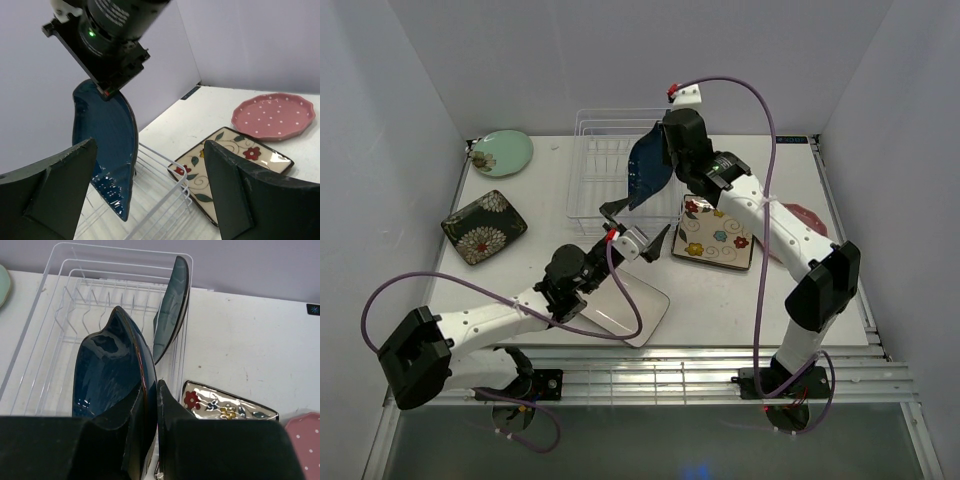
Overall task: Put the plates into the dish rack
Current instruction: Insert the plate into the dish rack.
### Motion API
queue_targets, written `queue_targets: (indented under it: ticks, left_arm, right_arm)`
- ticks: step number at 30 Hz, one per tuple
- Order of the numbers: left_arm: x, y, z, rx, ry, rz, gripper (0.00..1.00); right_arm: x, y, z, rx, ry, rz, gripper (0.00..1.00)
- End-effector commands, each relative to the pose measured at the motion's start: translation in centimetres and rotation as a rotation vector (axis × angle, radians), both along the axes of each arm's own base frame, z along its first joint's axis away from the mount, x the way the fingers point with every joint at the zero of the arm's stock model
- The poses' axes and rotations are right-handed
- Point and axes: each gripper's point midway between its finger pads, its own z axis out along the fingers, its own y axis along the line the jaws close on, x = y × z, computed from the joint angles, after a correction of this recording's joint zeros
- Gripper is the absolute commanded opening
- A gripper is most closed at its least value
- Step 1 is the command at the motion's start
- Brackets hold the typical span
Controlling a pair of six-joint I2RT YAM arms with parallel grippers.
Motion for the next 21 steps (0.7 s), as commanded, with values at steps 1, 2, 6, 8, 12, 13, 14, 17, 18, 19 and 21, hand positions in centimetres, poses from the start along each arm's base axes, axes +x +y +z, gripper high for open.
queue_targets:
  ticks: [1,2,6,8,12,13,14,17,18,19,21]
  left_arm:
    - [0.6,1.2,2.7,-0.07,0.027,0.027,0.98]
    - [0.9,1.4,2.8,-0.073,0.037,0.038,0.98]
    - [2.6,2.5,3.0,-0.113,0.097,0.064,0.98]
    - [4.2,3.7,2.9,-0.152,0.152,0.08,0.98]
    - [6.8,5.6,2.5,-0.192,0.221,0.118,0.98]
    - [7.0,5.6,2.6,-0.203,0.23,0.118,0.98]
    - [7.3,5.7,2.3,-0.201,0.241,0.124,0.98]
    - [8.1,6.0,1.9,-0.209,0.259,0.143,0.98]
    - [8.3,6.2,1.9,-0.214,0.262,0.149,0.98]
    - [8.7,6.5,1.7,-0.216,0.269,0.159,0.98]
    - [9.1,7.0,1.7,-0.227,0.275,0.173,0.98]
  right_arm:
    - [1.7,-0.3,8.7,0.12,-0.232,-0.062,0.08]
    - [2.2,-0.1,8.6,0.113,-0.235,-0.072,0.08]
    - [3.7,-0.2,8.1,0.085,-0.251,-0.108,0.08]
    - [4.5,0.0,7.9,0.073,-0.262,-0.126,0.08]
    - [6.0,-0.6,7.5,0.038,-0.272,-0.178,0.08]
    - [6.5,-0.5,6.8,0.027,-0.267,-0.186,0.08]
    - [6.8,-0.8,6.7,0.016,-0.269,-0.2,0.08]
    - [7.8,-1.2,6.1,-0.008,-0.275,-0.238,0.08]
    - [8.1,-1.3,5.9,-0.017,-0.276,-0.25,0.08]
    - [8.5,-1.3,5.6,-0.025,-0.277,-0.261,0.08]
    - [9.1,-1.7,5.3,-0.047,-0.278,-0.287,0.08]
